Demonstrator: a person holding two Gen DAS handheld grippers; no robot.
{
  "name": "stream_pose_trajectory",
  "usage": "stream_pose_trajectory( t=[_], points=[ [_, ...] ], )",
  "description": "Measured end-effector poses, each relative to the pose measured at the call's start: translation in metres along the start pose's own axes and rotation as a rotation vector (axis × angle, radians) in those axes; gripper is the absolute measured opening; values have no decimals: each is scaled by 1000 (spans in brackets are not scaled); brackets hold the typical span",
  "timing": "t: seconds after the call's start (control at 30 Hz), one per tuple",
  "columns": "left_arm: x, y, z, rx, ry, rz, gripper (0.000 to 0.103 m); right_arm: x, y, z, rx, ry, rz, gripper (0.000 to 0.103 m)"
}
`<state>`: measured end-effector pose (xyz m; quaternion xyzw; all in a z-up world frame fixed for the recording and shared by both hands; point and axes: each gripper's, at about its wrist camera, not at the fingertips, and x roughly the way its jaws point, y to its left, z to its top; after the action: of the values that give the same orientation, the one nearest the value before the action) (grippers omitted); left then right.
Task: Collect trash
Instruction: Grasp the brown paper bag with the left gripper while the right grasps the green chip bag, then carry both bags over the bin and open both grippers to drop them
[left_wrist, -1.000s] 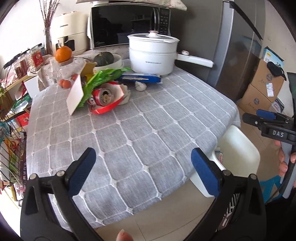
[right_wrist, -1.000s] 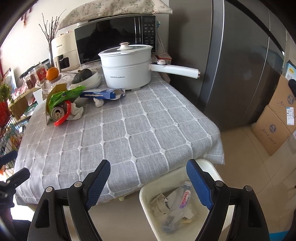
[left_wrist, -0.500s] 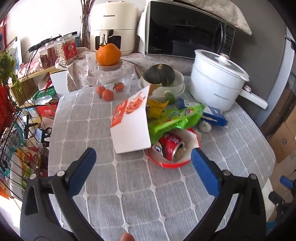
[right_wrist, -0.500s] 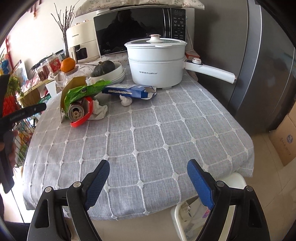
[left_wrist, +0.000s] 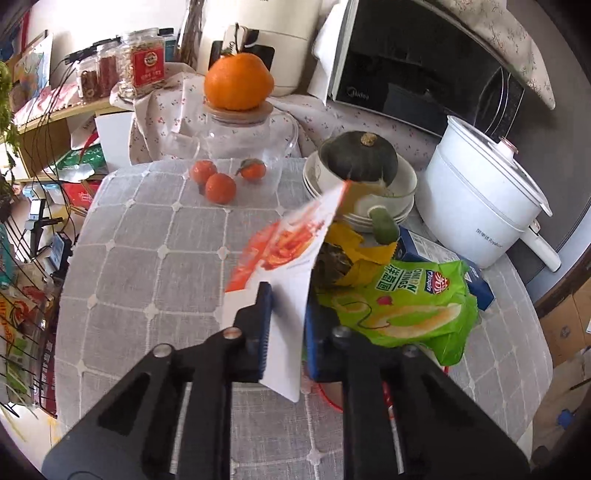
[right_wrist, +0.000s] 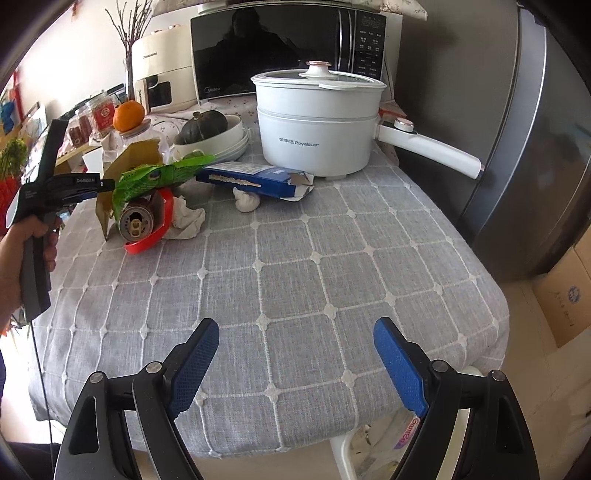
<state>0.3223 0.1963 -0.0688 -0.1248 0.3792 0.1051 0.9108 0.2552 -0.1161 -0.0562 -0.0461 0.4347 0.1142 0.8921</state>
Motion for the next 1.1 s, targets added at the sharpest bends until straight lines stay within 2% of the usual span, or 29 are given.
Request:
stream_pose_trajectory(
  t=[0.07, 0.13, 0.27, 0.4, 0.57, 0.73, 0.87, 0.93, 1.0, 1.03, 1.1],
  points=[
    [-13, 10, -3, 7, -31, -4, 3, 1, 10, 9, -7, -6, 16, 87],
    [-22, 26, -7, -7, -46, -28, 1, 3, 22, 21, 8, -9, 54, 87],
    [-32, 61, -14, -49, -57, -44, 1, 16, 57, 51, 52, -10, 160, 87],
    [-37, 92, -15, -131, -49, -94, 0, 37, 90, 77, 113, -24, 244, 87],
    [-47, 109, -18, -137, -60, -108, 0, 73, 118, 104, 261, 7, 378, 87],
    [-52, 120, -21, -155, -54, -124, 0, 116, 135, 123, 403, 69, 412, 86],
    [-53, 125, -24, -158, -47, -123, 0, 143, 136, 128, 519, 106, 420, 71],
    [-53, 127, -24, -164, -46, -120, 0, 151, 133, 129, 563, 119, 424, 54],
    [-56, 128, -24, -171, -49, -119, 1, 156, 130, 129, 600, 128, 449, 27],
    [-58, 127, -23, -173, -52, -120, 0, 156, 127, 128, 611, 130, 454, 20],
    [-64, 126, -22, -178, -60, -121, 0, 147, 124, 128, 610, 112, 467, 13]
  ],
)
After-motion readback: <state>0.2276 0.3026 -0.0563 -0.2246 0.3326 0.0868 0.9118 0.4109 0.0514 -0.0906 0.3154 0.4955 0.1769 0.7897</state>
